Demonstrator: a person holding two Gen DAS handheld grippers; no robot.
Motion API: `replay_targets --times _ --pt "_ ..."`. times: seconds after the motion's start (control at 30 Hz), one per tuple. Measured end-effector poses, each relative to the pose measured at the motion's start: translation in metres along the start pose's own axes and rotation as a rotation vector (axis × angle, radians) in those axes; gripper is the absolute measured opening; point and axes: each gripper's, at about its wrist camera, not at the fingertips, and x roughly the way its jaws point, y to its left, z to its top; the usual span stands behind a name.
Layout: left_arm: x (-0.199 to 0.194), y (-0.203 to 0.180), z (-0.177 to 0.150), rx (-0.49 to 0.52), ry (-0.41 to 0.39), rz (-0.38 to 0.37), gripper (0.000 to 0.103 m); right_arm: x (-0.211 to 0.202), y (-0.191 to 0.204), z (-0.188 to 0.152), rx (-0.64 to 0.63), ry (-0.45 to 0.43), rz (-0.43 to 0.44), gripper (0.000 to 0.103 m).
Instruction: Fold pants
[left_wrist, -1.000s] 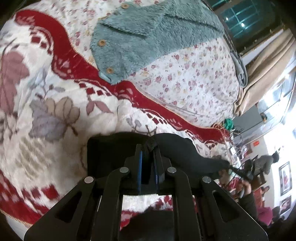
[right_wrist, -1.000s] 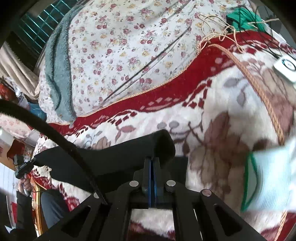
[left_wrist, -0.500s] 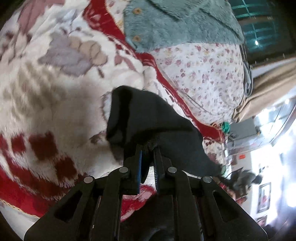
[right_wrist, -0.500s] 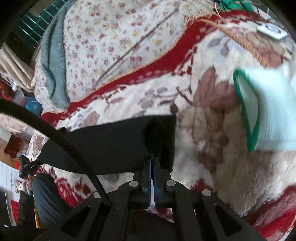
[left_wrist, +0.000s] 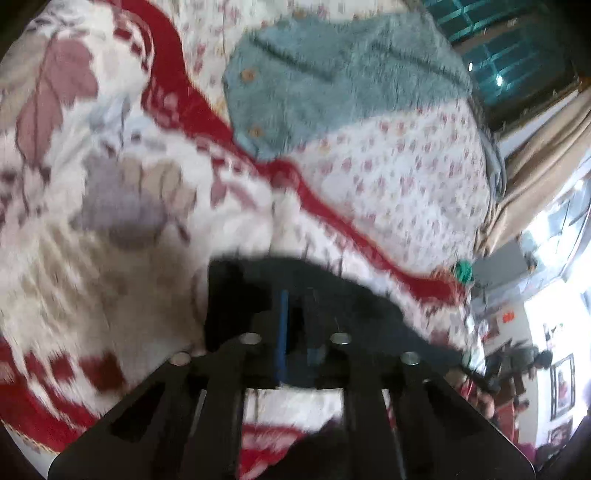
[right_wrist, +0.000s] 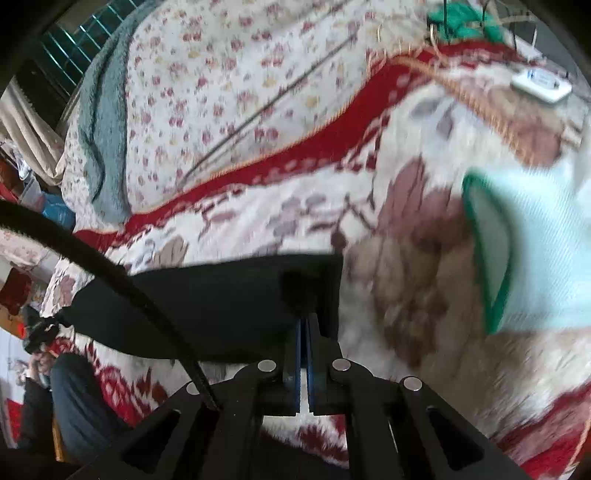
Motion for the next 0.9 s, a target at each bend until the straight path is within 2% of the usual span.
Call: replay_targets --times 0.03,0.07,0.1,0.17,0.23,0.33,0.4,0.47,0.5,0.57,0.6,0.67,0.73,0.8,0.87,0.9 --pt "-0.008 0.002 0.004 -0.007 -0.044 -0.021 0.005 -0.004 0.0 0.002 -0.004 -0.03 -0.011 0.001" --pt "-0.011 0.006 0.004 -0.018 -0.057 -0.042 0.005 -0.004 -0.001 0.003 -0.015 -0.037 -0.006 0.001" --pt "-0.01 0.011 0.002 -0.037 -0.046 -0.06 0.005 0.002 -0.003 0.0 -0.024 -0.003 0.007 0.001" --pt "0.001 0.024 -0.005 -0.067 0.011 -0.033 0.005 0.014 -0.007 -0.006 -0.031 0.045 -0.01 0.001" --pt "0.009 0.029 -0.012 -0.081 0.049 -0.024 0.005 0.026 -0.012 -0.011 -0.028 0.107 0.022 0.001" --pt "0.012 0.016 -0.018 -0.065 0.076 -0.073 0.006 0.027 -0.011 -0.014 -0.041 0.108 0.003 0.002" --pt "0.02 0.005 -0.018 -0.06 0.102 -0.123 0.006 0.025 -0.012 -0.012 -0.03 0.106 -0.017 0.006" --pt "0.034 -0.003 -0.018 -0.053 0.15 -0.141 0.006 0.025 -0.011 -0.012 -0.033 0.114 -0.042 0.013" --pt "0.043 -0.006 -0.017 -0.049 0.178 -0.131 0.006 0.025 -0.011 -0.011 -0.034 0.113 -0.053 0.014" --pt "0.072 -0.005 -0.012 -0.042 0.239 -0.046 0.006 0.024 -0.01 -0.011 -0.04 0.112 -0.064 0.015" --pt "0.088 0.0 -0.004 -0.051 0.243 -0.009 0.005 0.023 -0.009 -0.011 -0.044 0.111 -0.073 0.015" --pt "0.103 0.006 0.014 -0.088 0.206 0.018 0.005 0.021 -0.008 -0.01 -0.043 0.108 -0.084 0.015" --pt "0.115 0.005 0.033 -0.069 0.166 0.099 0.005 0.019 -0.007 -0.011 -0.043 0.112 -0.087 0.015" --pt "0.129 0.004 0.044 -0.06 0.179 0.164 0.005 0.015 -0.004 -0.011 -0.059 0.116 -0.099 0.015" --pt "0.13 0.0 0.048 -0.04 0.179 0.172 0.006 0.011 -0.001 -0.011 -0.078 0.12 -0.111 0.016" --pt "0.122 -0.009 0.048 -0.021 0.168 0.139 0.006 0.01 0.0 -0.011 -0.086 0.121 -0.116 0.016"
